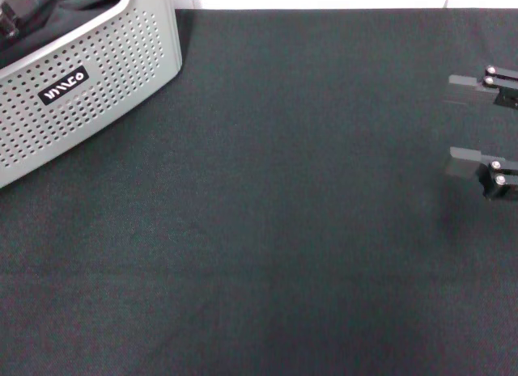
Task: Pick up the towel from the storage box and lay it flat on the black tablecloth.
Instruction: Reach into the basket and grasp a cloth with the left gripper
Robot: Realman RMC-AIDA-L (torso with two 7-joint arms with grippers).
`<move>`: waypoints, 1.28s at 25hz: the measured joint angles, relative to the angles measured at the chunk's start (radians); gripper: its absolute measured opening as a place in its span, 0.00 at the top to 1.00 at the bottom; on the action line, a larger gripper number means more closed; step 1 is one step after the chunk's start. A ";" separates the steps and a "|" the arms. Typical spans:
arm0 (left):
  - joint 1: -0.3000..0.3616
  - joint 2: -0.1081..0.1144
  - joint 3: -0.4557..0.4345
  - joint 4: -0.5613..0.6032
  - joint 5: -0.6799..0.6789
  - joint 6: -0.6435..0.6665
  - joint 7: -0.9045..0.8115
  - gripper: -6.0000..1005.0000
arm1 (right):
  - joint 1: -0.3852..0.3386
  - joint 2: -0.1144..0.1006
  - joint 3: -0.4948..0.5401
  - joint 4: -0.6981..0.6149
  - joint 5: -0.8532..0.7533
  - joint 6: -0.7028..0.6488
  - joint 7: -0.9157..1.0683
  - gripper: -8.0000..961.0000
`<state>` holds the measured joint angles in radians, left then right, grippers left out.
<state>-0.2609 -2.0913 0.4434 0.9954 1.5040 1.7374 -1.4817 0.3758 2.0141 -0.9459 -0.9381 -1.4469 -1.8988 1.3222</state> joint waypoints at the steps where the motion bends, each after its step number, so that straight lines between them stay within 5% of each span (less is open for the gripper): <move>1: -0.001 0.000 0.005 0.026 0.006 -0.014 -0.021 0.25 | 0.000 0.000 0.000 0.003 0.000 0.000 -0.002 0.26; 10: -0.004 -0.001 0.067 0.353 0.162 -0.146 -0.309 0.26 | 0.007 0.000 0.001 0.008 -0.001 0.004 -0.019 0.26; 19: 0.023 -0.001 0.071 0.584 0.337 -0.147 -0.396 0.27 | 0.017 0.000 0.001 0.009 -0.001 0.047 -0.022 0.27; 32: 0.075 -0.001 0.069 0.637 0.409 -0.146 -0.318 0.28 | 0.043 0.002 0.001 0.023 -0.001 0.092 -0.032 0.27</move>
<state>-0.1857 -2.0922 0.5126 1.6321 1.9131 1.5909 -1.7996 0.4186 2.0159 -0.9450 -0.9148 -1.4481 -1.8069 1.2897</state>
